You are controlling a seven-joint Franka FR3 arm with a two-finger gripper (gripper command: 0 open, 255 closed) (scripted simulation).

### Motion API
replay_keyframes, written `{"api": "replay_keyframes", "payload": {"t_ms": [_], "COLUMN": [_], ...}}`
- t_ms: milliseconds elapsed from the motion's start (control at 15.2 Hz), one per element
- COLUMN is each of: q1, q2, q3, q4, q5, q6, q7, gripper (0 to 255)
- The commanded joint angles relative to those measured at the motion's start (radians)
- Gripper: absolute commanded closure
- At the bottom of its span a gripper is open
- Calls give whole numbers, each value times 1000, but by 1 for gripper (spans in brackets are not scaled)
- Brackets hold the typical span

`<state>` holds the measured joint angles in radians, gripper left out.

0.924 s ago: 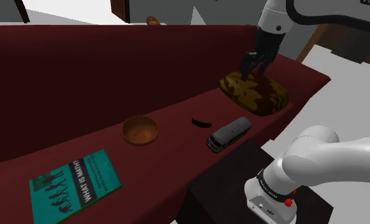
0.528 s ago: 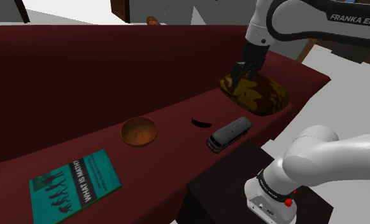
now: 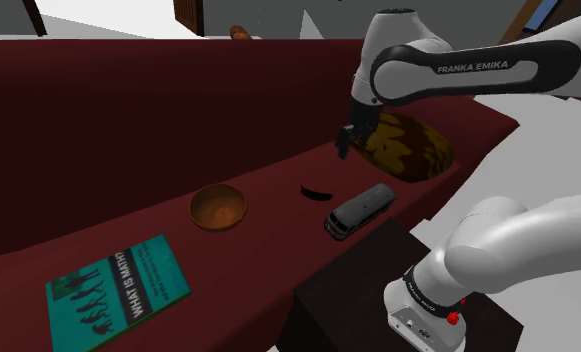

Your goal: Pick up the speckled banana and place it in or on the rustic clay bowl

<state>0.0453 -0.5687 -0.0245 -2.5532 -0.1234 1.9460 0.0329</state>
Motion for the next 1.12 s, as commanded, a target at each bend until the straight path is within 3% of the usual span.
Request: {"api": "replay_keyframes", "payload": {"t_ms": [0, 528, 1056], "q1": [3, 23, 35], "q2": [60, 359, 692], "q3": [-12, -39, -38], "q4": [-10, 1, 99], "q5": [-4, 0, 30], "q6": [68, 337, 551], "q7": [-23, -100, -189], "gripper": [0, 0, 0]}}
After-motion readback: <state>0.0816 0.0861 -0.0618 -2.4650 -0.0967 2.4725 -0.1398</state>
